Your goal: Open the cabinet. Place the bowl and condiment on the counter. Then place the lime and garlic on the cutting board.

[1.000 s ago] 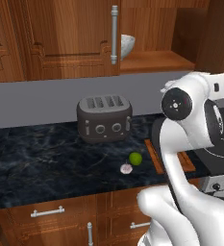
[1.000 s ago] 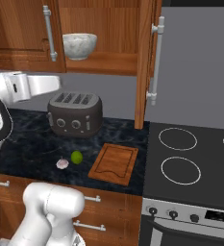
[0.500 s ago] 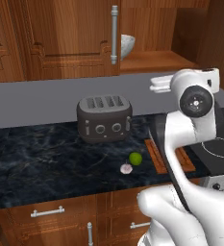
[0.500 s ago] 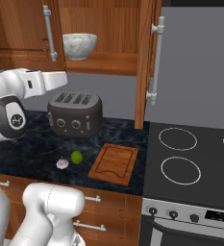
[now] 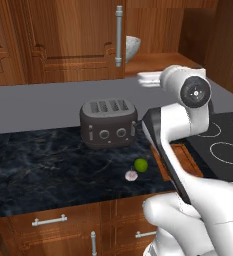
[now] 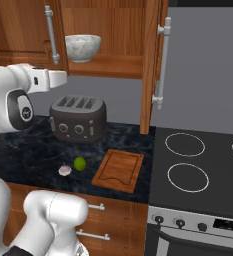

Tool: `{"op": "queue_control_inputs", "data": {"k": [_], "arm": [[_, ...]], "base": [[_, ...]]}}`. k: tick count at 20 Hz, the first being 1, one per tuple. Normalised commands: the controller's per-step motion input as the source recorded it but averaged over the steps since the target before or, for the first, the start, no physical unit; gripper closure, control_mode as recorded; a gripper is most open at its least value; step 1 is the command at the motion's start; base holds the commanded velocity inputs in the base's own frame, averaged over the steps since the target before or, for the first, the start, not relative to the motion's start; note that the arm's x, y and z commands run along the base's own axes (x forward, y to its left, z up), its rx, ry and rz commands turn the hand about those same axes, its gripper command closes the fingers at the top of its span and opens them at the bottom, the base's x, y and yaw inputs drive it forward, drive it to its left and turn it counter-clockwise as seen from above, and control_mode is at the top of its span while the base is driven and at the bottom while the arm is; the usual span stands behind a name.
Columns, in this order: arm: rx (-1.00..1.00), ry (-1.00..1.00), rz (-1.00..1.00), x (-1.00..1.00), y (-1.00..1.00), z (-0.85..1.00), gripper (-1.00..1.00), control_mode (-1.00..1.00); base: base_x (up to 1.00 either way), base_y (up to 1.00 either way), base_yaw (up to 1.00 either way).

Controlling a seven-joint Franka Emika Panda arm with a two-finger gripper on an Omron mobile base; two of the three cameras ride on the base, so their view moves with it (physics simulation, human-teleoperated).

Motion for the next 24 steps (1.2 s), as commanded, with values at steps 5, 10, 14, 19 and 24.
{"op": "queue_control_inputs", "data": {"k": [5, 10, 14, 19, 24], "arm": [[0.0, 0.0, 0.0, 0.39, 0.24, 0.0, -1.0, -1.0], [0.0, 0.0, 0.0, 0.27, 0.07, 0.0, -1.0, -1.0], [0.0, 0.0, 0.0, 0.17, 0.0, 0.0, -1.0, -1.0], [0.0, 0.0, 0.01, 0.43, 0.13, 0.01, -1.0, -1.0], [-0.01, 0.0, 0.08, 0.34, 0.27, 0.04, -1.0, -1.0]], "base": [[0.0, 0.0, 0.0], [0.0, 0.0, 0.0], [0.0, 0.0, 0.0], [0.0, 0.0, 0.0], [0.0, 0.0, 0.0]]}}
